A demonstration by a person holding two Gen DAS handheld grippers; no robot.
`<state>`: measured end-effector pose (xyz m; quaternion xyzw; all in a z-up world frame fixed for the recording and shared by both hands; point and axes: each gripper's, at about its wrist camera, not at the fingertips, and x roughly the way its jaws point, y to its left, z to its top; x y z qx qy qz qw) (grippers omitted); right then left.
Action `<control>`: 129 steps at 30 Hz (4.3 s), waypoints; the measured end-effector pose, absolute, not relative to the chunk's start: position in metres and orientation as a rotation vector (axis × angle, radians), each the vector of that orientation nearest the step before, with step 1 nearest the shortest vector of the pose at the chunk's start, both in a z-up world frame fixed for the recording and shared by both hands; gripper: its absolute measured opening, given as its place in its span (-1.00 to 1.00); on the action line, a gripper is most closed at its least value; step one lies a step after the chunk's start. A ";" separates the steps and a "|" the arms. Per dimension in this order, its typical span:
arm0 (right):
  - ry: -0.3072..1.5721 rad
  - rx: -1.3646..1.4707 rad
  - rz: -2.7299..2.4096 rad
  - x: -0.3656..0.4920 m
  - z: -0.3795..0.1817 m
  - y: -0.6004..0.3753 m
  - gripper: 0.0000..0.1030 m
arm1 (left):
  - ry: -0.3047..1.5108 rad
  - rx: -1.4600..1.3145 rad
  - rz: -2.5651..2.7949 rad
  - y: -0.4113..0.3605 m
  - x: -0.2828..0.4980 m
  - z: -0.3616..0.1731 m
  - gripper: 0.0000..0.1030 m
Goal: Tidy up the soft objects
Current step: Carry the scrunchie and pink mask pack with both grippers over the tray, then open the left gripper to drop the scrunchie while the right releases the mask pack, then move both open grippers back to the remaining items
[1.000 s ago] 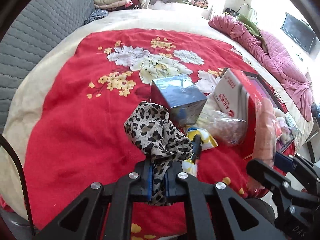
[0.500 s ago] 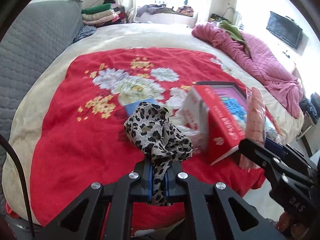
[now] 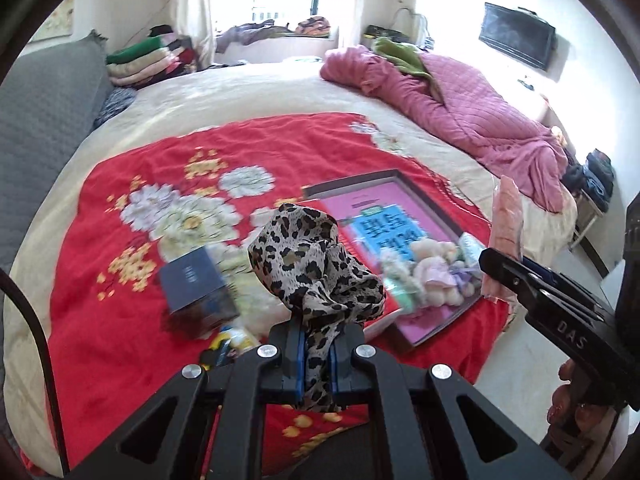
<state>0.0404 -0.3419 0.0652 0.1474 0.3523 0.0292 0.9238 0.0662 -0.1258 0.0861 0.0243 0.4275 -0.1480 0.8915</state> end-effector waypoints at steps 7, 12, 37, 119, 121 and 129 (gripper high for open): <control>0.711 0.337 -0.010 0.042 0.060 -0.379 -0.18 | 0.894 0.079 -0.375 -0.174 0.082 0.089 -0.84; 0.706 0.341 -0.029 0.041 0.057 -0.390 -0.18 | 0.923 0.104 -0.415 -0.203 0.093 0.078 -0.84; 0.803 0.211 -0.040 0.079 0.018 -0.401 -0.17 | 1.102 0.160 -0.505 -0.266 0.148 0.011 -0.83; 0.805 0.296 -0.133 0.088 0.008 -0.429 0.33 | 1.095 0.054 -0.497 -0.250 0.174 0.008 0.35; 0.807 0.296 -0.137 0.088 0.008 -0.429 0.33 | 1.087 0.053 -0.494 -0.248 0.172 0.010 0.40; 0.804 0.278 -0.157 0.082 0.015 -0.427 0.42 | 1.065 0.065 -0.482 -0.243 0.166 0.019 0.42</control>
